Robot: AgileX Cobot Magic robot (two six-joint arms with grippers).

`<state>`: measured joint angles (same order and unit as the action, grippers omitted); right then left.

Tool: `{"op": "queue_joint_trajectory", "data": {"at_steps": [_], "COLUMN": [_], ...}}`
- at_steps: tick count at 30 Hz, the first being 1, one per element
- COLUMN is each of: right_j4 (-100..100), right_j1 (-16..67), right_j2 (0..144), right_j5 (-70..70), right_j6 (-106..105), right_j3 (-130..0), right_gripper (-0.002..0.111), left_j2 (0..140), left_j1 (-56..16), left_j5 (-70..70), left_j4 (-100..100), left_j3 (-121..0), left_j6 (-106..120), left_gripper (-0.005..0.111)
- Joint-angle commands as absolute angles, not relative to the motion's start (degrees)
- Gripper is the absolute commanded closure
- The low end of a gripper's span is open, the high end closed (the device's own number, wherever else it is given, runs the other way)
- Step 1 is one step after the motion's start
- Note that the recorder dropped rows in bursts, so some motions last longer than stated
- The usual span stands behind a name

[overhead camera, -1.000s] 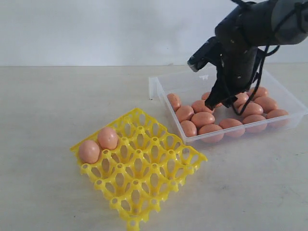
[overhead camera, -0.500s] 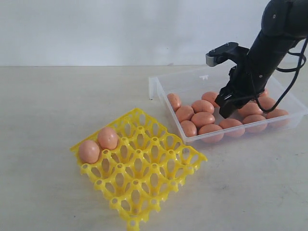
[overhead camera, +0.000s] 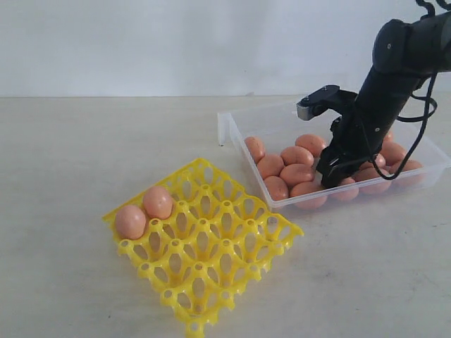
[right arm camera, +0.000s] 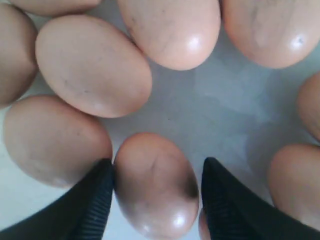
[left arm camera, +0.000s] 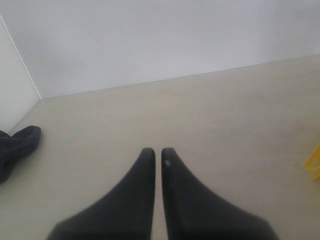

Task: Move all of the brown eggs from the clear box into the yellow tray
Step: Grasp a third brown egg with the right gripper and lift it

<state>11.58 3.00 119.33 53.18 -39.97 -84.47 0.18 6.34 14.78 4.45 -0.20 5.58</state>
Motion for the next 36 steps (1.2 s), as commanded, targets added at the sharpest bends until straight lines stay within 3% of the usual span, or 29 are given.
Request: {"op": "queue_joint_trajectory", "data": {"at_steps": [1,5,6,8,9,19,36], "right_j4": [11.49,11.28,11.28,11.28,11.28,10.71,13.65], "right_j1": [2.69,2.69,2.69,2.69,2.69,2.9,2.9], "right_j2": [121.45,122.94,122.94,122.94,122.94,119.87,100.65], "right_j5": [51.79,48.96,48.84,49.18,49.19,49.74,48.88], "right_j6": [-40.7,-40.47,-40.47,-40.47,-40.04,-34.89,-17.84], "right_j3": [-84.65,-84.65,-84.65,-84.65,-84.65,-84.65,-84.55], "right_gripper": [0.061,0.063,0.07,0.103,0.108,0.109,0.109], "left_j2": [0.0,0.0,0.0,0.0,0.0,0.0,0.0], "left_j1": [6.07,6.07,6.07,6.07,6.07,6.07,6.07], "left_j5": [14.34,14.34,14.34,14.34,14.34,14.34,14.34], "left_j4": [4.34,4.34,4.34,4.34,4.34,4.34,4.34], "left_j3": [0.0,0.0,0.0,0.0,0.0,0.0,0.0], "left_j6": [5.4,5.4,5.4,5.4,5.4,5.4,5.4], "left_gripper": [0.103,0.103,0.103,0.103,0.103,0.103,0.103]}}
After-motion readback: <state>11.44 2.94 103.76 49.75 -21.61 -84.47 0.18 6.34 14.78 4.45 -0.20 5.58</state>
